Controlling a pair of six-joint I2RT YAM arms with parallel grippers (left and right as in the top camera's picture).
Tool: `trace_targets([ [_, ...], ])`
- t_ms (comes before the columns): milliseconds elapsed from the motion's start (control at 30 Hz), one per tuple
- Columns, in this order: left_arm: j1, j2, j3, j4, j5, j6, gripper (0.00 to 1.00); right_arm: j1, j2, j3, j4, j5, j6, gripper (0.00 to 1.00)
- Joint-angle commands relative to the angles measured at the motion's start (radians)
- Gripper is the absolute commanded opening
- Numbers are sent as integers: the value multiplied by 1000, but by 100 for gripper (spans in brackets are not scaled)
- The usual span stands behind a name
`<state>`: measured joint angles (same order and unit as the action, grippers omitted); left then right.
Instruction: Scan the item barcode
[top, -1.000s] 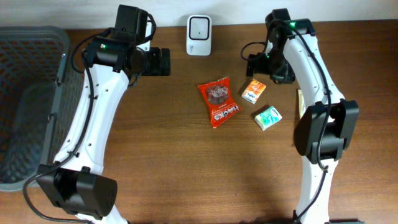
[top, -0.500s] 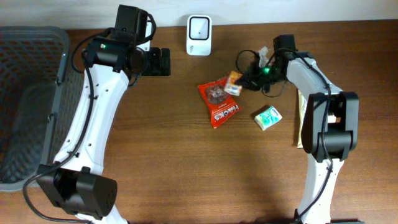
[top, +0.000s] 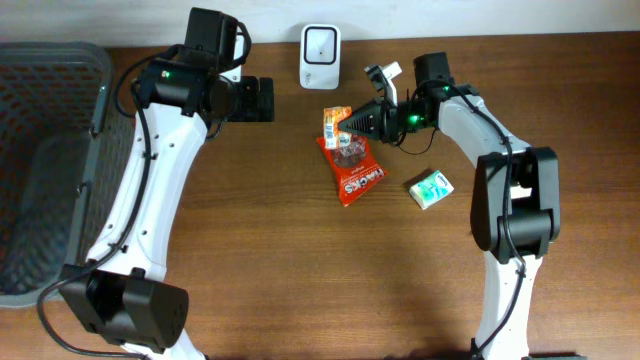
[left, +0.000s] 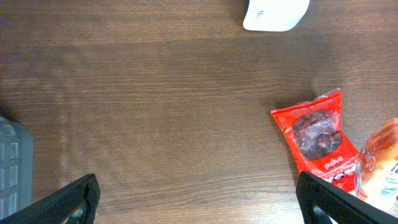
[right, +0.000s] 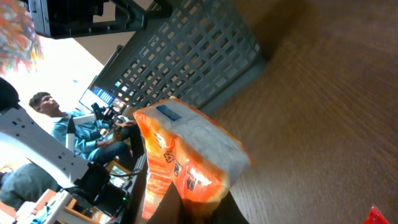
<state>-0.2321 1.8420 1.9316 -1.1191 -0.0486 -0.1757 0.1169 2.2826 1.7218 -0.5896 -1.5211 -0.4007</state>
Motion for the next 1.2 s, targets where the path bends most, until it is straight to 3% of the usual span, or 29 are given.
trace_targets([
  [0, 6, -2, 2, -2, 8, 6, 99, 7, 1, 0, 3, -30, -36, 4],
  [100, 6, -2, 2, -2, 8, 6, 99, 7, 1, 0, 4, 2, -15, 4],
  [133, 6, -2, 2, -2, 8, 6, 99, 7, 1, 0, 27, 108, 142, 4],
  [200, 6, -2, 2, -2, 8, 6, 99, 8, 0, 27, 189, 485, 672, 4],
  [233, 6, -2, 2, -2, 8, 6, 99, 8, -1, 77, 235, 569, 764, 4],
  [300, 6, -2, 2, -2, 8, 6, 99, 24, -1, 214, 227, 974, 858, 4],
  [333, 6, -2, 2, -2, 8, 6, 99, 41, -1, 254, 201, 1159, 851, 4],
  [367, 6, -2, 2, -1, 8, 6, 99, 94, -1, 285, 216, 1513, 770, 4],
  [400, 6, -2, 2, -2, 8, 6, 99, 132, 1, 285, 248, 1671, 691, 4],
  [467, 6, -2, 2, -2, 8, 6, 99, 195, 18, 285, 349, 1807, 530, 4],
  [633, 6, -2, 2, -2, 8, 6, 99, 209, 65, 285, 648, 1735, 444, 4],
  [800, 6, -2, 2, -1, 8, 6, 99, 243, 172, 285, 745, 1635, -38, 4],
  [900, 6, -2, 2, -2, 8, 6, 99, 276, 180, 285, 743, 1629, -451, 4],
  [967, 6, -2, 2, -2, 8, 6, 99, 283, 181, 285, 743, 1634, -571, 4],
  [1000, 6, -2, 2, -2, 8, 6, 99, 283, 181, 285, 743, 1649, -552, 4],
  [1167, 6, -2, 2, -2, 8, 6, 99, 220, 112, 289, 819, 1815, 29, 4],
])
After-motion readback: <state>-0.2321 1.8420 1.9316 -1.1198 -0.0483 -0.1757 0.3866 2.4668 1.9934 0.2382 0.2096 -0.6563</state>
